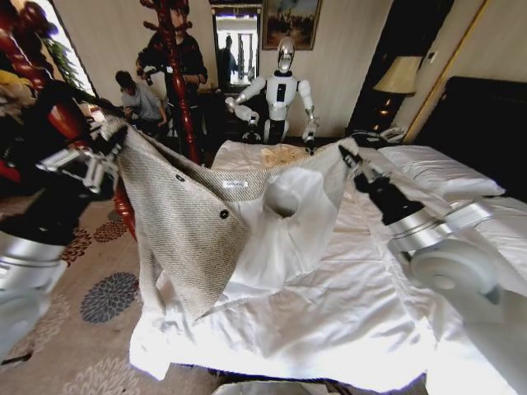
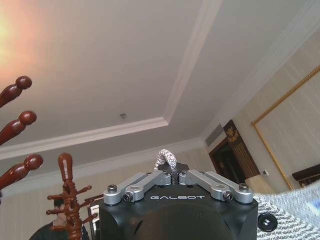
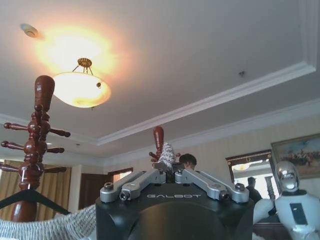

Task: Pick up the clothes from the bed and hang them on the clothes hanger.

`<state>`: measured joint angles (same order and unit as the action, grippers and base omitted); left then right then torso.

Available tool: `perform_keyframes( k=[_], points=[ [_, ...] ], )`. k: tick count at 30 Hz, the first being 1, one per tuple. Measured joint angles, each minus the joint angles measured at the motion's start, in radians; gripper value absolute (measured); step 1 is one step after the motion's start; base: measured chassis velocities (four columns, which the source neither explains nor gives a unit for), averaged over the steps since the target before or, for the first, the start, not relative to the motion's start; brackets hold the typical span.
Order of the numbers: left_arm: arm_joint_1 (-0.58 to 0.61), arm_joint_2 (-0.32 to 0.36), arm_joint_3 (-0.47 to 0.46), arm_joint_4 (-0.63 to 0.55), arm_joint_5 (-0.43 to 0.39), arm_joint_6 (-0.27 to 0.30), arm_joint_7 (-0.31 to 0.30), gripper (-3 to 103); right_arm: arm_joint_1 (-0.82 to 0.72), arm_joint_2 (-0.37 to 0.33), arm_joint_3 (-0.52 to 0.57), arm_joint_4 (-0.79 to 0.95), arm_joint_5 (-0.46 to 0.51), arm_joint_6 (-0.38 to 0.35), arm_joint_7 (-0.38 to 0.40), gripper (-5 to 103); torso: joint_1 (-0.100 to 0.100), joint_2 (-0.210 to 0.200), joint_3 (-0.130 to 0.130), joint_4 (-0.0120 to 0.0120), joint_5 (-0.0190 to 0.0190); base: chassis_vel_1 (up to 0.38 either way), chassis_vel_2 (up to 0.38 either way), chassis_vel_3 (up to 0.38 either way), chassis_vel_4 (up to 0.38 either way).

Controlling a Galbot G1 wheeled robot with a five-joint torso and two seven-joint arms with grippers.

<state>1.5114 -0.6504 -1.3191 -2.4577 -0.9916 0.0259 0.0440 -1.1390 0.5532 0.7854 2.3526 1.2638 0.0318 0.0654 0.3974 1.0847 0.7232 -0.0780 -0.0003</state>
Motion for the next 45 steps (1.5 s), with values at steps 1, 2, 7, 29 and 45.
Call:
perform_keyframes(
  k=[1, 2, 7, 29, 45],
  points=[
    [0.002, -0.012, 0.017, 0.007, 0.017, 0.001, 0.006, 2, -0.016, 0.000, 0.003, -0.006, -0.024, -0.013, 0.018, 3, 0.000, 0.000, 0.000, 0.0000, 0.0003, 0.000, 0.000, 0.000, 0.000],
    [0.002, -0.012, 0.017, 0.007, 0.017, 0.001, 0.006, 2, -0.016, 0.000, 0.003, -0.006, -0.024, -0.013, 0.018, 3, 0.000, 0.000, 0.000, 0.0000, 0.0003, 0.000, 0.000, 0.000, 0.000],
    [0.009, -0.096, 0.205, 0.037, 0.186, -0.009, 0.030, 2, -0.118, 0.026, -0.030, -0.001, -0.165, -0.119, 0.150, 3, 0.000, 0.000, 0.000, -0.0001, 0.0003, 0.000, 0.000, 0.000, 0.000],
    [0.001, -0.234, 0.506, 0.190, 0.440, -0.009, 0.008, 2, -0.293, 0.135, -0.076, 0.073, -0.231, -0.114, 0.095, 3, 0.000, 0.000, 0.000, -0.0001, 0.0003, 0.000, 0.000, 0.000, 0.000],
    [0.003, -0.216, 0.506, 0.173, 0.431, 0.117, -0.150, 31, -0.270, 0.161, -0.111, 0.024, -0.201, -0.058, 0.011, 3, 0.000, 0.000, 0.000, 0.0002, 0.0007, 0.000, 0.000, 0.000, 0.000]
  ],
)
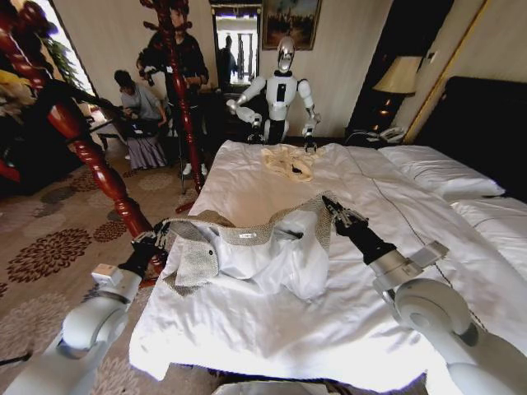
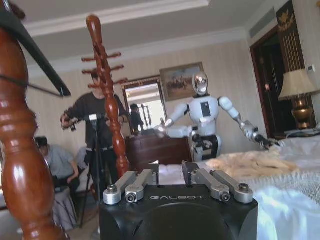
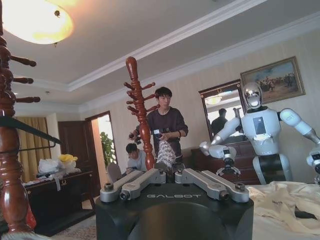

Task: Pick up the clothes from the bed and hang them on the clothes hanger.

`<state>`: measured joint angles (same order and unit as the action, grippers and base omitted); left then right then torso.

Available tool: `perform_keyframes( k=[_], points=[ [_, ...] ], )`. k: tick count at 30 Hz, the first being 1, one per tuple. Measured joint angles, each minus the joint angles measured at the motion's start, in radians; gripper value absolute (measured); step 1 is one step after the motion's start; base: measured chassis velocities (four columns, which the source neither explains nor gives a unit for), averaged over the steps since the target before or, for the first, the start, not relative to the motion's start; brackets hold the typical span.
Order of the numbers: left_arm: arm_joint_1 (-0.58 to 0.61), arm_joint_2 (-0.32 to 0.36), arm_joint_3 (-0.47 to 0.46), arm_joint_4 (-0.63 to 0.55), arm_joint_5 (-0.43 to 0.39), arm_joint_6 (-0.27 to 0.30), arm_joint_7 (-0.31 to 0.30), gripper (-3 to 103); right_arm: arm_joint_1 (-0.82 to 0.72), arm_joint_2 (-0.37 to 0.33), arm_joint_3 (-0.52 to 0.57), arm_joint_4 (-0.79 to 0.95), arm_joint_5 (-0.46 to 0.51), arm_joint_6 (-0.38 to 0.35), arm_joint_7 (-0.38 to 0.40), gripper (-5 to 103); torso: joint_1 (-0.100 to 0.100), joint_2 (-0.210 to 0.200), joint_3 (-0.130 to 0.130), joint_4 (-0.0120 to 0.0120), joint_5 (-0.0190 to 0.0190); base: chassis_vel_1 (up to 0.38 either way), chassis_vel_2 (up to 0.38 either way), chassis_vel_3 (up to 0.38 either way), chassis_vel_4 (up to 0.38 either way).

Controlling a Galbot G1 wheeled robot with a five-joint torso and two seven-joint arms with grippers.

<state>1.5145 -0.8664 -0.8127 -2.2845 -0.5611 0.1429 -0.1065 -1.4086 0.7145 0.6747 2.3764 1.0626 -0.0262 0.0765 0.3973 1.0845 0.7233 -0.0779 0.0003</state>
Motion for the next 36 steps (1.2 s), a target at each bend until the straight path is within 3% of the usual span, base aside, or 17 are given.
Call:
perform_keyframes(
  k=[4, 8, 9, 11, 13, 17, 23, 26, 27, 31, 33, 36],
  points=[
    [0.000, 0.031, -0.083, -0.056, -0.082, 0.012, -0.011, 42, 0.001, 0.006, 0.007, 0.006, 0.009, 0.025, -0.029, 3, 0.000, 0.000, 0.000, -0.0003, 0.0000, 0.000, 0.000, 0.000, 0.000],
    [0.011, 0.055, -0.235, -0.134, -0.221, 0.012, -0.031, 64, -0.001, 0.014, 0.007, 0.017, 0.016, 0.042, -0.054, 3, 0.000, 0.000, 0.000, -0.0003, -0.0002, 0.000, 0.000, 0.000, 0.000],
    [0.011, 0.055, -0.235, -0.134, -0.221, 0.012, -0.031, 64, -0.001, 0.014, 0.007, 0.017, 0.016, 0.042, -0.054, 3, 0.000, 0.000, 0.000, -0.0003, -0.0002, 0.000, 0.000, 0.000, 0.000],
    [0.020, 0.057, -0.347, -0.175, -0.303, 0.016, -0.076, 74, -0.003, 0.021, 0.007, 0.017, 0.012, 0.047, -0.063, 3, 0.000, 0.000, 0.000, 0.0000, 0.0000, 0.000, 0.000, 0.000, 0.000],
    [0.021, 0.058, -0.374, -0.183, -0.323, 0.021, -0.090, 74, -0.005, 0.022, 0.008, 0.019, 0.012, 0.048, -0.065, 3, 0.000, 0.000, 0.000, 0.0000, -0.0001, 0.000, 0.000, 0.000, 0.000],
    [0.021, 0.079, -0.523, -0.192, -0.434, 0.055, -0.152, 96, -0.007, 0.024, 0.006, 0.022, 0.010, 0.052, -0.079, 3, 0.000, 0.000, 0.000, 0.0000, -0.0003, 0.000, 0.000, 0.000, 0.000],
    [0.013, 0.138, -0.630, -0.124, -0.522, 0.103, -0.184, 100, -0.007, 0.022, 0.005, 0.024, 0.007, 0.052, -0.083, 3, 0.000, 0.000, 0.000, 0.0000, -0.0005, 0.000, 0.000, 0.000, 0.000],
    [0.004, 0.221, -0.707, 0.002, -0.663, 0.128, -0.176, 100, -0.010, 0.021, 0.012, 0.029, 0.006, 0.053, -0.084, 3, 0.000, 0.000, 0.000, -0.0003, -0.0004, 0.000, 0.000, 0.000, 0.000],
    [0.004, 0.221, -0.707, 0.002, -0.663, 0.128, -0.176, 100, -0.010, 0.021, 0.012, 0.029, 0.006, 0.053, -0.084, 3, 0.000, 0.000, 0.000, -0.0003, -0.0004, 0.000, 0.000, 0.000, 0.000],
    [-0.016, 0.328, -0.735, 0.151, -0.797, 0.198, -0.184, 100, -0.011, 0.024, 0.012, 0.027, -0.005, 0.053, -0.085, 3, 0.000, 0.000, 0.000, -0.0002, -0.0006, 0.000, 0.000, 0.000, 0.000],
    [-0.019, 0.340, -0.735, 0.164, -0.806, 0.206, -0.184, 100, -0.012, 0.025, 0.012, 0.027, -0.005, 0.053, -0.086, 3, 0.000, 0.000, 0.000, -0.0002, -0.0006, 0.000, 0.000, 0.000, 0.000],
    [-0.041, 0.444, -0.730, 0.260, -0.852, 0.294, -0.172, 100, -0.012, 0.027, 0.011, 0.024, -0.010, 0.053, -0.086, 3, 0.000, 0.000, 0.000, -0.0004, 0.0000, 0.000, 0.000, 0.000, 0.000]
  ],
)
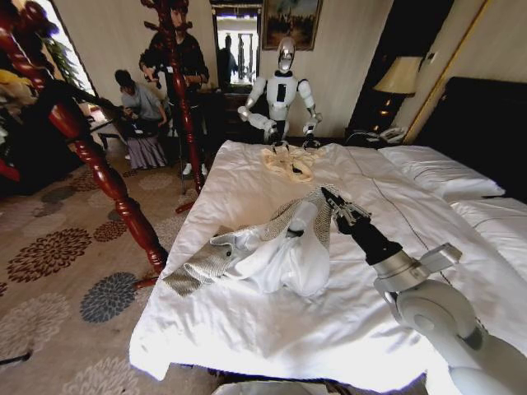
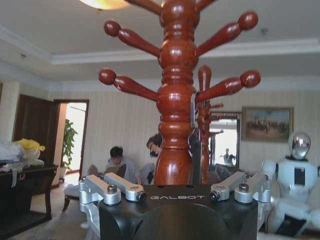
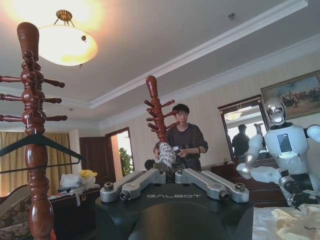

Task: Pick up the clothes from the bed and hang them on the clothes hanger.

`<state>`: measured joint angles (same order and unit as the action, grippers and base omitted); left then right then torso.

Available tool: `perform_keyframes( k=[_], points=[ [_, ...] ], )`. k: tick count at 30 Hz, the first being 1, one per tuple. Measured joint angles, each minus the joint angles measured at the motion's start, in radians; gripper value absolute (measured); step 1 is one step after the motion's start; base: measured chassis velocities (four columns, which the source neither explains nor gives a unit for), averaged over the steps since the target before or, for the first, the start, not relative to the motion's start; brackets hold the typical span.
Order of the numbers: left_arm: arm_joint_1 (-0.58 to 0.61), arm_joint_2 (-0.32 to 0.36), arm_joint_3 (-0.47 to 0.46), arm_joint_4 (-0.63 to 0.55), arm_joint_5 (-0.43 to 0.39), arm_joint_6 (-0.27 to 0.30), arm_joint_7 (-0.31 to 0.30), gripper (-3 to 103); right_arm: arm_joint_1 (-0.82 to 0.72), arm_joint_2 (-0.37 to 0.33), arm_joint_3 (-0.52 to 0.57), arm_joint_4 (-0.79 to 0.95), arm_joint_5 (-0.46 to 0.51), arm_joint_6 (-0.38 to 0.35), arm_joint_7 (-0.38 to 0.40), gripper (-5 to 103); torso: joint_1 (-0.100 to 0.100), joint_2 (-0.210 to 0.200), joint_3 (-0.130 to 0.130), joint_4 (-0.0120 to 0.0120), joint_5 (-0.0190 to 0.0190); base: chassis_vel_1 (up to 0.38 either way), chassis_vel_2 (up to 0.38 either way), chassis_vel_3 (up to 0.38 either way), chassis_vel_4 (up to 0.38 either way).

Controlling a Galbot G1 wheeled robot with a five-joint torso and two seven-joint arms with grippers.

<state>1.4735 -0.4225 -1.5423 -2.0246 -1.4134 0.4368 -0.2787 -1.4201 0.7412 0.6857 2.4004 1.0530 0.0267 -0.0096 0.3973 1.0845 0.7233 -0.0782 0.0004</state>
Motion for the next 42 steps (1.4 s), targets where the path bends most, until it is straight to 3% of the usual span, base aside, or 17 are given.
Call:
perform_keyframes(
  k=[7, 12, 15, 28, 32, 33, 35, 39, 41, 42],
  points=[
    [-0.051, 0.138, 0.060, 0.130, -0.029, 0.145, 0.051, 100, -0.001, 0.000, 0.001, -0.002, -0.008, 0.000, 0.000, 3, 0.000, 0.000, 0.000, 0.0005, -0.0001, 0.000, 0.000, 0.000, 0.000],
    [-0.166, 0.183, 0.184, 0.154, -0.061, 0.175, 0.059, 100, -0.001, 0.001, 0.001, -0.003, -0.011, -0.001, 0.000, 3, 0.000, 0.000, 0.000, -0.0003, -0.0004, 0.000, 0.000, 0.000, 0.000],
    [-0.188, 0.196, 0.208, 0.153, -0.080, 0.199, 0.048, 100, 0.002, 0.000, -0.003, -0.005, -0.011, -0.001, 0.000, 3, 0.000, 0.000, 0.000, 0.0000, 0.0001, 0.000, 0.000, 0.000, 0.000],
    [-0.184, 0.198, 0.223, 0.167, -0.144, 0.240, 0.014, 103, 0.013, -0.010, -0.012, -0.015, -0.011, -0.001, -0.004, 3, 0.000, 0.000, 0.000, 0.0003, -0.0003, 0.000, 0.000, 0.000, 0.000],
    [-0.184, 0.195, 0.225, 0.167, -0.145, 0.240, 0.014, 95, 0.017, -0.011, -0.015, -0.019, -0.011, -0.002, -0.008, 3, 0.000, 0.000, 0.000, 0.0001, -0.0002, 0.000, 0.000, 0.000, 0.000],
    [-0.185, 0.194, 0.226, 0.168, -0.145, 0.240, 0.015, 85, 0.018, -0.011, -0.017, -0.021, -0.011, -0.002, -0.008, 3, 0.000, 0.000, 0.000, 0.0002, -0.0003, 0.000, 0.000, 0.000, 0.000],
    [-0.185, 0.193, 0.226, 0.169, -0.145, 0.240, 0.016, 85, 0.018, -0.011, -0.017, -0.021, -0.011, -0.002, -0.008, 3, 0.000, 0.000, 0.000, 0.0002, -0.0003, 0.000, 0.000, 0.000, 0.000],
    [-0.190, 0.193, 0.229, 0.174, -0.144, 0.234, 0.018, 62, 0.021, -0.012, -0.018, -0.025, -0.011, -0.002, -0.009, 3, 0.000, 0.000, 0.000, 0.0002, -0.0002, 0.000, 0.000, 0.000, 0.000],
    [-0.191, 0.193, 0.229, 0.174, -0.144, 0.233, 0.019, 62, 0.021, -0.012, -0.019, -0.026, -0.011, -0.002, -0.009, 3, 0.000, 0.000, 0.000, 0.0001, -0.0002, 0.000, 0.000, 0.000, 0.000],
    [-0.193, 0.193, 0.230, 0.174, -0.144, 0.232, 0.020, 57, 0.022, -0.012, -0.020, -0.028, -0.011, -0.002, -0.009, 3, 0.000, 0.000, 0.000, 0.0001, -0.0002, 0.000, 0.000, 0.000, 0.000]
  ],
)
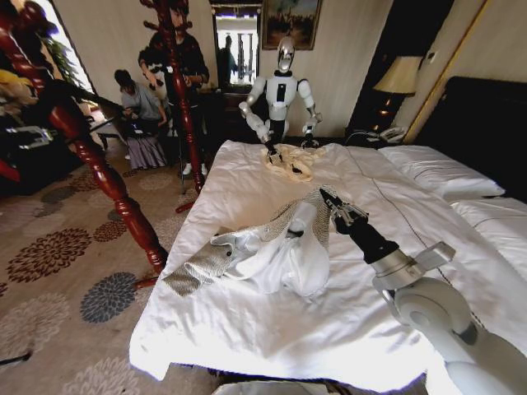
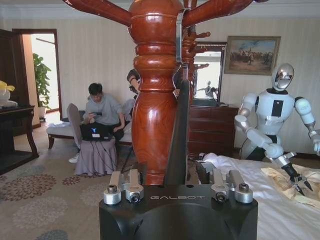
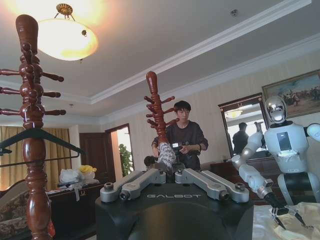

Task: Pick up the clothes from the bed and hang them on the clothes hanger.

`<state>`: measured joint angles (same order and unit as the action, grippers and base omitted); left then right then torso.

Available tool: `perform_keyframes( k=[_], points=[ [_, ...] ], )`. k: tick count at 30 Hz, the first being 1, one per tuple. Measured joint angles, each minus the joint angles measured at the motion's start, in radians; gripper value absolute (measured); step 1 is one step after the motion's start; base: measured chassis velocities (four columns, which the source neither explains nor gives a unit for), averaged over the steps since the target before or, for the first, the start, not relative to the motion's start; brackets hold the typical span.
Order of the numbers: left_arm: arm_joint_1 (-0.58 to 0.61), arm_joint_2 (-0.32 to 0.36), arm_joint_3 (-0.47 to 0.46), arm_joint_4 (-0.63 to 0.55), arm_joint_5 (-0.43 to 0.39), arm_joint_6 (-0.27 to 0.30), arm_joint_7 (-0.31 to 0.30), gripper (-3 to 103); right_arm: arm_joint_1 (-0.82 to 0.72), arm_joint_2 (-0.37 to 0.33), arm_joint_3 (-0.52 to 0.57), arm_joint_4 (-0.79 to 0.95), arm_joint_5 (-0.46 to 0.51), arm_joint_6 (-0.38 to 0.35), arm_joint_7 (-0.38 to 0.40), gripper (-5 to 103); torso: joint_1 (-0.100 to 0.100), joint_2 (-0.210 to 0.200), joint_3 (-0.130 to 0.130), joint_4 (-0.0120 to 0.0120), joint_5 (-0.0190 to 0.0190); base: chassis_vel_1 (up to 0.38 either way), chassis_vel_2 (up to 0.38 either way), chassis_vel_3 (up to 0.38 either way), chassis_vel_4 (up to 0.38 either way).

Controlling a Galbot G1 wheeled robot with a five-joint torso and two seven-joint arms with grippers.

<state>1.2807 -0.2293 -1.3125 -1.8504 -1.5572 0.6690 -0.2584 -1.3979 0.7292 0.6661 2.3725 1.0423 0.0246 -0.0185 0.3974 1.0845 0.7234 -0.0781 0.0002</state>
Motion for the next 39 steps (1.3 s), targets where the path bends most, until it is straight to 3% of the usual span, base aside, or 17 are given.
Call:
perform_keyframes(
  k=[3, 5, 6, 11, 31, 36, 39],
  points=[
    [-0.003, 0.000, 0.000, 0.000, 0.001, -0.006, 0.005, 41, 0.001, 0.001, -0.002, -0.001, 0.000, 0.000, -0.001, 3, 0.000, 0.000, 0.000, 0.0000, 0.0000, 0.000, 0.000, 0.000, 0.000],
    [-0.003, 0.000, 0.000, 0.000, 0.002, -0.010, 0.009, 41, 0.001, 0.001, -0.002, -0.002, 0.000, 0.000, -0.001, 3, 0.000, 0.000, 0.000, 0.0000, 0.0000, 0.000, 0.000, 0.000, 0.000],
    [-0.004, 0.000, 0.000, -0.001, 0.004, -0.015, 0.016, 30, 0.002, 0.002, -0.003, -0.002, 0.000, 0.000, -0.002, 3, 0.000, 0.000, 0.000, 0.0000, -0.0001, 0.000, 0.000, 0.000, 0.000],
    [-0.004, -0.001, -0.003, -0.008, 0.016, -0.038, 0.051, 18, 0.002, 0.002, -0.004, -0.003, -0.002, 0.000, -0.002, 3, 0.000, 0.000, 0.000, -0.0004, 0.0001, 0.000, 0.000, 0.000, 0.000],
    [-0.018, -0.002, -0.025, -0.062, -0.002, -0.077, 0.062, 18, -0.007, -0.007, 0.010, 0.018, 0.001, 0.002, 0.001, 3, 0.000, 0.000, 0.000, 0.0000, 0.0000, 0.000, 0.000, 0.000, 0.000],
    [-0.015, -0.034, -0.033, -0.127, -0.024, -0.102, 0.066, 18, -0.009, -0.006, 0.011, 0.019, 0.001, 0.002, 0.001, 3, 0.000, 0.000, 0.000, 0.0000, 0.0001, 0.000, 0.000, 0.000, 0.000],
    [-0.006, -0.065, -0.033, -0.171, -0.025, -0.146, 0.104, 18, -0.009, -0.005, 0.011, 0.017, 0.001, 0.002, 0.001, 3, 0.000, 0.000, 0.000, 0.0001, -0.0001, 0.000, 0.000, 0.000, 0.000]
  ],
)
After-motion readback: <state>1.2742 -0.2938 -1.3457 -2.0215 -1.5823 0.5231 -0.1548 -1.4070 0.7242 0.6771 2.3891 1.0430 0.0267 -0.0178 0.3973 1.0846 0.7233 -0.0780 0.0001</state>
